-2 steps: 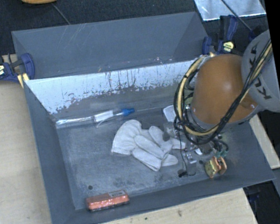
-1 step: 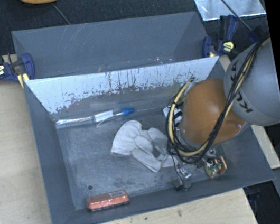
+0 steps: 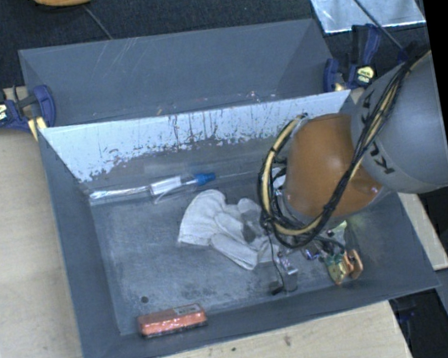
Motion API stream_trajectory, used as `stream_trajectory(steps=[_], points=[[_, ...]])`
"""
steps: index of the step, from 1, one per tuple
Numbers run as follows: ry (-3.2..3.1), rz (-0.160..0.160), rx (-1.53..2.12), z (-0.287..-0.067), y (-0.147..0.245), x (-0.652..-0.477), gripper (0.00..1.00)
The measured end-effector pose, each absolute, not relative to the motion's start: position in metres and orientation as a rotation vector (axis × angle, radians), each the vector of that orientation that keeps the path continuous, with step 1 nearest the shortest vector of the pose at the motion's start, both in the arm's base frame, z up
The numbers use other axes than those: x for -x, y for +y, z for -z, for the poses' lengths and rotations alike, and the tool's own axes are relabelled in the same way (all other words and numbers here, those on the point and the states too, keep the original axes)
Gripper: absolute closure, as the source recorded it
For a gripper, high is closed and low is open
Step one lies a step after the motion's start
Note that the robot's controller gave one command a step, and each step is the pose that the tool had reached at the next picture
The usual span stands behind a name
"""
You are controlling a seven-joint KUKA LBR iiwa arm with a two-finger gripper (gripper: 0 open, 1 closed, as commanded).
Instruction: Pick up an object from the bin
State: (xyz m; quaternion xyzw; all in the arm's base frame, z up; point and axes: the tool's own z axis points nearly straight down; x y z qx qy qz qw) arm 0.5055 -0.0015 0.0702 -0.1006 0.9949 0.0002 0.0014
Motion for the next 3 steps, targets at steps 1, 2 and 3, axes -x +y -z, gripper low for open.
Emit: stream_trajectory(steps=[1,2,3], points=[[3.018,0.002,0.853,-0.071,0.027,-0.513,0.00],[3.118,-0.007,0.332,-0.072,0.005,-0.508,1.00],[3.118,-0.007,0.314,-0.072,0.001,-0.507,1.00]])
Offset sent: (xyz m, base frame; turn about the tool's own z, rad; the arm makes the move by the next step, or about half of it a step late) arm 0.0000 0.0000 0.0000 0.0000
